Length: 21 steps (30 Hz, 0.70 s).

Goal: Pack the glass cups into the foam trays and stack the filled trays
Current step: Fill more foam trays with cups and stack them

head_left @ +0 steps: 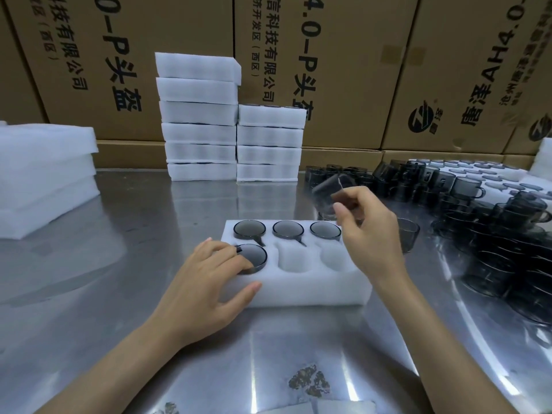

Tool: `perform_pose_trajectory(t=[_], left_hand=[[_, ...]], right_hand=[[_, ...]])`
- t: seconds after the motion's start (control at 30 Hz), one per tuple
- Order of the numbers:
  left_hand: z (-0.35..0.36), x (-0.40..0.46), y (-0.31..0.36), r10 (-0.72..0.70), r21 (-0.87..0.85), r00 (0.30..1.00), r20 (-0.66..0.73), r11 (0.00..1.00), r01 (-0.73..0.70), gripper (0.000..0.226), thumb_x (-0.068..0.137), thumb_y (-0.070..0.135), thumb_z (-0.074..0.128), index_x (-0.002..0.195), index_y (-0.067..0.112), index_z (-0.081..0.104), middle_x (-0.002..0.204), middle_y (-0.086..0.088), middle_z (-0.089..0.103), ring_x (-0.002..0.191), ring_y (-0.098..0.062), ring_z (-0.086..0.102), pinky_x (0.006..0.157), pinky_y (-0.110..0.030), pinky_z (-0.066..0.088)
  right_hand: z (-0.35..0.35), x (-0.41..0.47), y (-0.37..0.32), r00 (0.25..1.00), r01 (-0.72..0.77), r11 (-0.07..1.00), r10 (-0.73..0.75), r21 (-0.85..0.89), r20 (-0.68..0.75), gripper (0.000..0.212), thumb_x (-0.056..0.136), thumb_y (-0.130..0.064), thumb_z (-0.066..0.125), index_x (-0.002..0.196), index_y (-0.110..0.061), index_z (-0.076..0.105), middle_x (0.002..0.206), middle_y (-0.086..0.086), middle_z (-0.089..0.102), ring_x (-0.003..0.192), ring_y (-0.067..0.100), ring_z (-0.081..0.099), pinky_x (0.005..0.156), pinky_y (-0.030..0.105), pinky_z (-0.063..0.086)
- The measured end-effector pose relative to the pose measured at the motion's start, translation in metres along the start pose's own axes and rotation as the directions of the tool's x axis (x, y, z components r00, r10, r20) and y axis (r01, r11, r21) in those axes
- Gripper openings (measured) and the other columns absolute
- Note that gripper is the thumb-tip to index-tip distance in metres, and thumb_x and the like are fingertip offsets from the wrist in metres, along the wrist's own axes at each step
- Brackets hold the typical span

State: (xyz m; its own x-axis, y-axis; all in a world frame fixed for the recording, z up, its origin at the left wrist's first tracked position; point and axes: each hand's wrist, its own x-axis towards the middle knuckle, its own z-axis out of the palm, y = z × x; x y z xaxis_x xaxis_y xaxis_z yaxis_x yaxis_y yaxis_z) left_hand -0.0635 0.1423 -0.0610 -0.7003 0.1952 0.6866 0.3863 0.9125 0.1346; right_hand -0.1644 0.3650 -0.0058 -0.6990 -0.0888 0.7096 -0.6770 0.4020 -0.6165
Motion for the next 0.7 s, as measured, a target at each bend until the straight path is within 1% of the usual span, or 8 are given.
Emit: perform_pose_trajectory(t=[0.03,0.1,0.17,0.2,0.33,0.5,0.57,0.7], left_hand=[[0.000,0.000,0.000,0.000,0.000,1.000,0.004,1.000,0.000,0.030,0.087,0.043,0.051,0.087,0.016,0.065,0.085,0.009,0.058,0.089,-0.013,0.047,0.091,-0.046,0.045],[-0.001,0.000,0.000,-0.002,-0.003,1.000,0.011,1.000,0.002,0.030,0.087,0.042,0.051,0.087,0.016,0.065,0.086,0.009,0.058,0.090,-0.014,0.048,0.090,-0.046,0.045],[-0.002,-0.001,0.000,-0.007,-0.005,1.000,0.015,1.000,0.007,0.030,0.087,0.042,0.051,0.088,0.016,0.066,0.086,0.009,0.058,0.090,-0.014,0.049,0.090,-0.046,0.045],[-0.002,-0.001,0.000,-0.008,-0.008,1.000,0.018,1.000,0.009,0.031,0.087,0.042,0.051,0.088,0.016,0.066,0.087,0.008,0.058,0.091,-0.015,0.050,0.090,-0.046,0.045],[-0.002,-0.001,0.000,-0.010,-0.002,1.000,0.027,1.000,0.010,0.031,0.087,0.042,0.050,0.089,0.015,0.067,0.087,0.007,0.060,0.093,-0.016,0.051,0.091,-0.041,0.044],[-0.003,-0.003,0.001,-0.015,0.006,1.000,0.022,1.000,0.015,0.033,0.087,0.042,0.050,0.091,0.014,0.068,0.089,0.005,0.062,0.098,-0.016,0.050,0.088,-0.027,0.038],[-0.003,-0.003,0.001,-0.015,0.002,1.000,0.021,1.000,0.015,0.033,0.087,0.042,0.050,0.091,0.014,0.068,0.089,0.005,0.062,0.098,-0.016,0.051,0.089,-0.027,0.038],[-0.004,-0.003,0.001,-0.011,-0.002,1.000,0.017,1.000,0.011,0.032,0.087,0.041,0.051,0.091,0.015,0.068,0.088,0.006,0.061,0.097,-0.015,0.050,0.088,-0.027,0.038]], right_hand=[[0.004,-0.003,-0.004,0.999,-0.015,0.998,0.012,0.066,0.045,0.004,0.089,-0.015,0.061,0.086,-0.019,0.060,0.076,-0.013,0.064,0.073,0.009,0.062,0.069,0.029,0.049],[0.012,-0.009,-0.009,0.996,0.011,0.996,-0.019,0.093,0.088,0.023,0.085,-0.036,0.061,0.071,-0.018,0.055,0.065,-0.011,0.059,0.063,0.005,0.055,0.061,0.022,0.042],[0.018,-0.014,-0.011,0.989,0.092,0.996,-0.090,-0.016,0.116,0.045,0.080,-0.055,0.057,0.061,-0.014,0.051,0.058,-0.006,0.052,0.058,0.009,0.049,0.055,0.027,0.039],[0.020,-0.016,-0.012,0.984,0.129,0.990,-0.119,-0.061,0.135,0.048,0.079,-0.057,0.056,0.059,-0.014,0.050,0.057,-0.006,0.050,0.058,0.011,0.049,0.055,0.032,0.041],[0.018,-0.020,-0.013,0.951,0.196,0.979,-0.175,-0.060,0.253,0.030,0.081,-0.047,0.057,0.063,-0.025,0.048,0.068,-0.013,0.048,0.069,0.009,0.052,0.065,0.037,0.050],[0.012,-0.021,-0.011,0.864,0.271,0.957,-0.192,-0.107,0.465,0.011,0.079,-0.031,0.055,0.075,-0.023,0.049,0.079,-0.010,0.049,0.076,0.007,0.043,0.075,0.032,0.042],[0.011,-0.024,-0.014,0.834,0.310,0.939,-0.194,-0.149,0.517,0.011,0.078,-0.032,0.051,0.074,-0.022,0.047,0.077,-0.010,0.047,0.077,0.007,0.039,0.077,0.030,0.038],[0.009,-0.026,-0.016,0.773,0.333,0.924,-0.155,-0.186,0.615,0.021,0.082,-0.035,0.043,0.071,-0.016,0.043,0.072,-0.008,0.043,0.083,0.010,0.035,0.077,0.032,0.038]])
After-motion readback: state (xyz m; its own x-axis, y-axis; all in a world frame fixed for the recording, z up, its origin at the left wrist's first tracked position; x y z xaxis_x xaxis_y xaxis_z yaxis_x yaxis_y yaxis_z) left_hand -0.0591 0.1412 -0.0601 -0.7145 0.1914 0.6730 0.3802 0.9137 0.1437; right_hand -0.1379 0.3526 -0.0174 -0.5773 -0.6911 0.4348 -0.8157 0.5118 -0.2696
